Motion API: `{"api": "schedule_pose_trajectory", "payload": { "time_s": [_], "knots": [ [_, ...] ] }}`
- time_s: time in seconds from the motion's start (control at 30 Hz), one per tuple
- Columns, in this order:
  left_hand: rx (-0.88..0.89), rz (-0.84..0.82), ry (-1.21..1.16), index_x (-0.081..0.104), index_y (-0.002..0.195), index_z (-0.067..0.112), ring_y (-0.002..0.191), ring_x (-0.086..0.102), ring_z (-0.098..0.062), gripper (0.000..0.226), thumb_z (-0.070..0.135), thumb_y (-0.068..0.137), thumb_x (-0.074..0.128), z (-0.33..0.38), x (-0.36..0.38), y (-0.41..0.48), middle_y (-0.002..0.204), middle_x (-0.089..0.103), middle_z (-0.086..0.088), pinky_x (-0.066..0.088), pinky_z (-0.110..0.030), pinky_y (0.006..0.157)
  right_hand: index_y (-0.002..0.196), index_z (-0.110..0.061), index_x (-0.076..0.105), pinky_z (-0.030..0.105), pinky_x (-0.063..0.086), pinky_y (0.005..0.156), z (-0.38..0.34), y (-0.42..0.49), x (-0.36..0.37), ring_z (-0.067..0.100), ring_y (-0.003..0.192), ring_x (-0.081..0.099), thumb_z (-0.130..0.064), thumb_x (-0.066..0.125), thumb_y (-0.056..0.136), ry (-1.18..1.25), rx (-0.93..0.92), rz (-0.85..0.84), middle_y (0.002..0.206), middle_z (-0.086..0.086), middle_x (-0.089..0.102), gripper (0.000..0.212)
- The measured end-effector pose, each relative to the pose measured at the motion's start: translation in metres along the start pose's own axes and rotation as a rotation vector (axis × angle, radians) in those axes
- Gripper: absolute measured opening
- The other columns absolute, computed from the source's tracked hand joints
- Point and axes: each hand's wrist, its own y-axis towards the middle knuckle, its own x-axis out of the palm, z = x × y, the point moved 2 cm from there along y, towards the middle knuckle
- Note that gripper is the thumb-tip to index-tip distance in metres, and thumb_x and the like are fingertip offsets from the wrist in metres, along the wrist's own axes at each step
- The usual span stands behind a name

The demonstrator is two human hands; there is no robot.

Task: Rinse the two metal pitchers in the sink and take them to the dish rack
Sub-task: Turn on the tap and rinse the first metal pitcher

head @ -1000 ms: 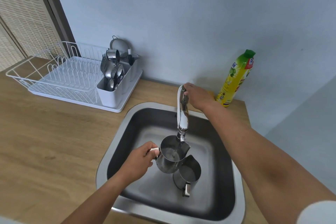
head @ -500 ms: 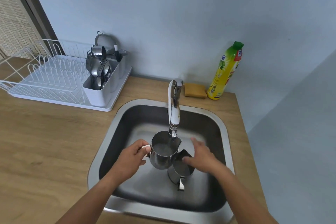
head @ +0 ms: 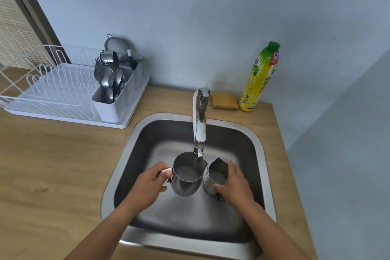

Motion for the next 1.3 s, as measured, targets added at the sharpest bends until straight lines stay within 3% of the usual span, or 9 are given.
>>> {"api": "schedule_pose_trajectory", "payload": {
  "time_s": [0.5, 0.63, 0.77, 0.83, 0.9, 0.97, 1.03, 1.17, 1.3],
  "knots": [
    [-0.038, -0.028, 0.005, 0.063, 0.094, 0.011, 0.090, 0.064, -0.018, 0.014, 0.019, 0.100, 0.053, -0.001, 0.005, 0.002, 0.094, 0.066, -0.005, 0.057, -0.024, 0.077, 0.155, -0.020, 0.015, 0.043, 0.030, 0.114, -0.004, 0.048, -0.036, 0.028, 0.146, 0.026, -0.036, 0.070, 0.084, -0.212, -0.036, 0.141, 0.161, 0.008, 0.021, 0.092],
    [-0.047, -0.032, -0.007, 0.062, 0.097, 0.007, 0.086, 0.062, -0.016, 0.016, 0.019, 0.100, 0.052, 0.000, 0.006, 0.003, 0.092, 0.065, -0.005, 0.057, -0.023, 0.075, 0.152, -0.028, 0.027, 0.039, 0.030, 0.116, -0.023, 0.020, -0.052, 0.020, 0.145, 0.030, -0.030, 0.066, 0.087, 0.153, -0.164, -0.005, 0.159, 0.001, 0.027, 0.075],
    [-0.092, -0.067, -0.041, 0.062, 0.098, 0.006, 0.085, 0.063, -0.017, 0.017, 0.019, 0.100, 0.052, -0.005, 0.007, 0.003, 0.094, 0.066, -0.013, 0.059, -0.026, 0.075, 0.149, -0.037, 0.029, 0.034, 0.035, 0.107, -0.039, -0.022, -0.040, 0.020, 0.143, 0.033, -0.037, 0.077, 0.081, 0.514, -0.119, -0.478, 0.155, -0.003, 0.033, 0.083],
    [-0.139, -0.097, -0.120, 0.061, 0.098, 0.004, 0.088, 0.065, -0.022, 0.017, 0.018, 0.100, 0.052, -0.009, 0.011, 0.003, 0.101, 0.067, -0.019, 0.060, -0.030, 0.076, 0.143, -0.039, 0.034, 0.026, 0.040, 0.102, -0.041, -0.031, -0.026, 0.021, 0.138, 0.039, -0.040, 0.082, 0.074, 0.502, -0.117, -0.466, 0.148, -0.008, 0.042, 0.084],
    [-0.199, -0.142, -0.218, 0.061, 0.097, 0.006, 0.095, 0.069, -0.031, 0.017, 0.018, 0.101, 0.049, -0.011, 0.017, 0.002, 0.106, 0.069, -0.018, 0.060, -0.033, 0.078, 0.127, -0.042, 0.039, 0.003, 0.042, 0.083, -0.045, -0.037, -0.017, 0.012, 0.124, 0.051, -0.031, 0.085, 0.073, 0.523, -0.137, -0.415, 0.124, -0.023, 0.052, 0.072],
    [-0.245, -0.186, -0.300, 0.060, 0.097, 0.008, 0.102, 0.070, -0.034, 0.018, 0.018, 0.103, 0.047, -0.013, 0.023, 0.002, 0.107, 0.070, -0.015, 0.060, -0.038, 0.085, 0.118, -0.039, 0.039, -0.003, 0.041, 0.065, -0.043, -0.038, -0.014, -0.003, 0.102, 0.055, -0.022, 0.085, 0.073, 0.551, -0.131, -0.362, 0.105, -0.032, 0.048, 0.066],
    [-0.282, -0.239, -0.376, 0.059, 0.098, 0.008, 0.102, 0.071, -0.033, 0.017, 0.018, 0.103, 0.046, -0.016, 0.029, 0.003, 0.111, 0.071, -0.017, 0.058, -0.043, 0.091, 0.114, -0.039, 0.042, 0.002, 0.043, 0.073, -0.040, -0.038, -0.014, -0.001, 0.099, 0.055, -0.024, 0.087, 0.071, 0.519, -0.136, -0.299, 0.104, -0.030, 0.050, 0.065],
    [-0.308, -0.354, -0.457, 0.056, 0.107, 0.009, 0.112, 0.067, -0.031, 0.015, 0.018, 0.104, 0.044, -0.020, 0.038, 0.009, 0.120, 0.068, -0.020, 0.056, -0.042, 0.095, 0.131, -0.035, 0.044, 0.034, 0.050, 0.100, -0.034, -0.036, -0.020, 0.013, 0.117, 0.055, -0.041, 0.089, 0.059, 0.350, -0.122, -0.176, 0.128, -0.011, 0.053, 0.084],
    [-0.254, -0.381, -0.407, 0.058, 0.111, 0.010, 0.114, 0.067, -0.021, 0.015, 0.019, 0.100, 0.053, -0.014, 0.046, 0.020, 0.121, 0.070, -0.015, 0.057, -0.039, 0.094, 0.143, -0.039, 0.033, 0.033, 0.044, 0.106, -0.037, -0.037, -0.033, 0.011, 0.126, 0.042, -0.035, 0.089, 0.065, 0.203, -0.200, -0.029, 0.136, -0.013, 0.044, 0.096]
  ]
}}
